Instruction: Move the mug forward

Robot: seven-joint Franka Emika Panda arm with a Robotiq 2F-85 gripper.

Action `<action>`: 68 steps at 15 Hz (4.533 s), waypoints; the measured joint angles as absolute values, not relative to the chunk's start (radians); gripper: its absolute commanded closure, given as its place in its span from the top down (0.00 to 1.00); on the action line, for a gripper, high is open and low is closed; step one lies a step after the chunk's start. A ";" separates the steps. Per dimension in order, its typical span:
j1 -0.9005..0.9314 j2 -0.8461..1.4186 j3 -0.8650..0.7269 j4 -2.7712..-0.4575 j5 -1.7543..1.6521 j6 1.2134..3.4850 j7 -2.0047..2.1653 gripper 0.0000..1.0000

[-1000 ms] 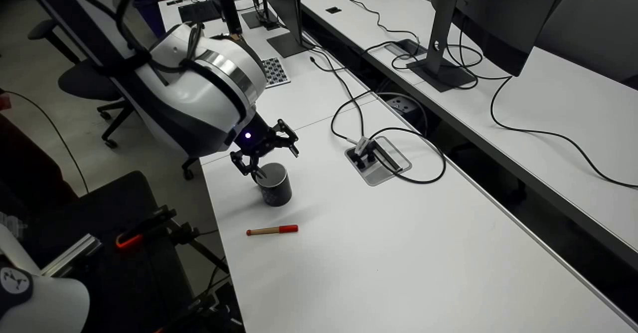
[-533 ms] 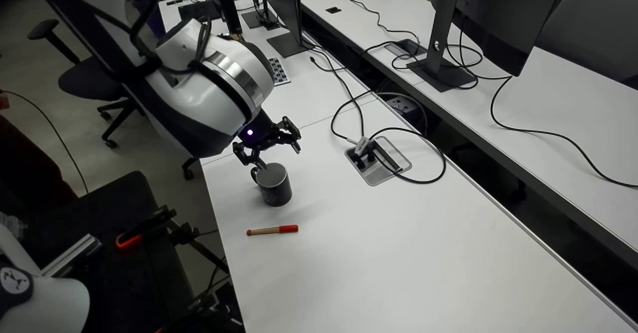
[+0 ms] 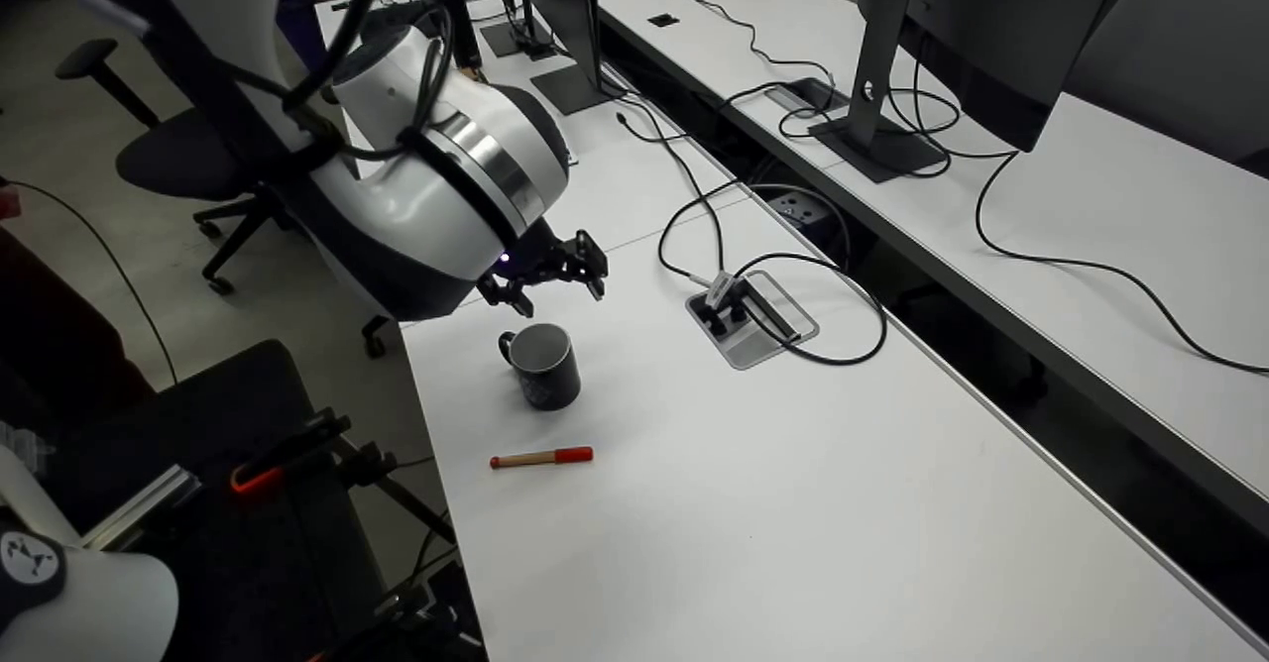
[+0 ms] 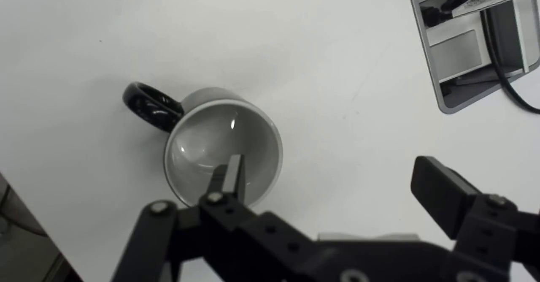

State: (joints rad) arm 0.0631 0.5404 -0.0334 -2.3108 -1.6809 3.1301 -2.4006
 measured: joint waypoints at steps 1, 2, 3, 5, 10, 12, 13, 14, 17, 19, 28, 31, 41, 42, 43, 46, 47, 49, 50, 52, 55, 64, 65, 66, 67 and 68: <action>0.045 0.543 -0.020 -2.308 -1.674 3.140 -2.387 1.00; 0.029 0.546 -0.010 -2.306 -1.668 3.149 -2.374 1.00; 0.018 0.551 -0.002 -2.303 -1.660 3.158 -2.363 1.00; 0.000 0.562 0.010 -2.300 -1.648 3.168 -2.336 1.00; -0.012 0.620 0.011 -2.291 -1.554 3.173 -2.329 1.00; -0.022 0.650 0.012 -2.284 -1.507 3.176 -2.329 1.00; -0.029 0.664 0.013 -2.281 -1.482 3.177 -2.329 1.00; -0.037 0.678 0.015 -2.279 -1.458 3.179 -2.329 1.00; -0.067 0.711 0.027 -2.272 -1.401 3.184 -2.329 1.00; -0.088 0.726 0.037 -2.266 -1.373 3.188 -2.329 1.00; -0.180 0.779 0.107 -2.253 -1.295 3.191 -2.330 0.66; -0.208 0.795 0.131 -2.249 -1.283 3.189 -2.331 0.43; -0.257 0.810 0.173 -2.239 -1.275 3.166 -2.332 0.02; -0.257 0.810 0.174 -2.238 -1.275 3.163 -2.332 0.02; -0.257 0.810 0.175 -2.238 -1.275 3.161 -2.332 0.02; -0.257 0.809 0.176 -2.237 -1.275 3.159 -2.332 0.02; -0.257 0.808 0.176 -2.237 -1.275 3.157 -2.331 0.02; -0.250 0.797 0.163 -2.239 -1.277 3.159 -2.329 0.02; -0.242 0.783 0.149 -2.242 -1.277 3.159 -2.328 0.02; -0.228 0.742 0.122 -2.256 -1.283 3.159 -2.315 0.02; -0.214 0.659 0.085 -2.299 -1.303 3.155 -2.278 0.02; -0.208 0.460 -0.023 -2.452 -1.308 3.124 -2.251 0.02; -0.209 0.453 -0.033 -2.459 -1.306 3.121 -2.246 0.02; -0.210 0.449 -0.043 -2.463 -1.304 3.117 -2.240 0.02; -0.211 0.446 -0.051 -2.464 -1.302 3.112 -2.232 0.02; -0.212 0.446 -0.057 -2.464 -1.299 3.106 -2.222 0.02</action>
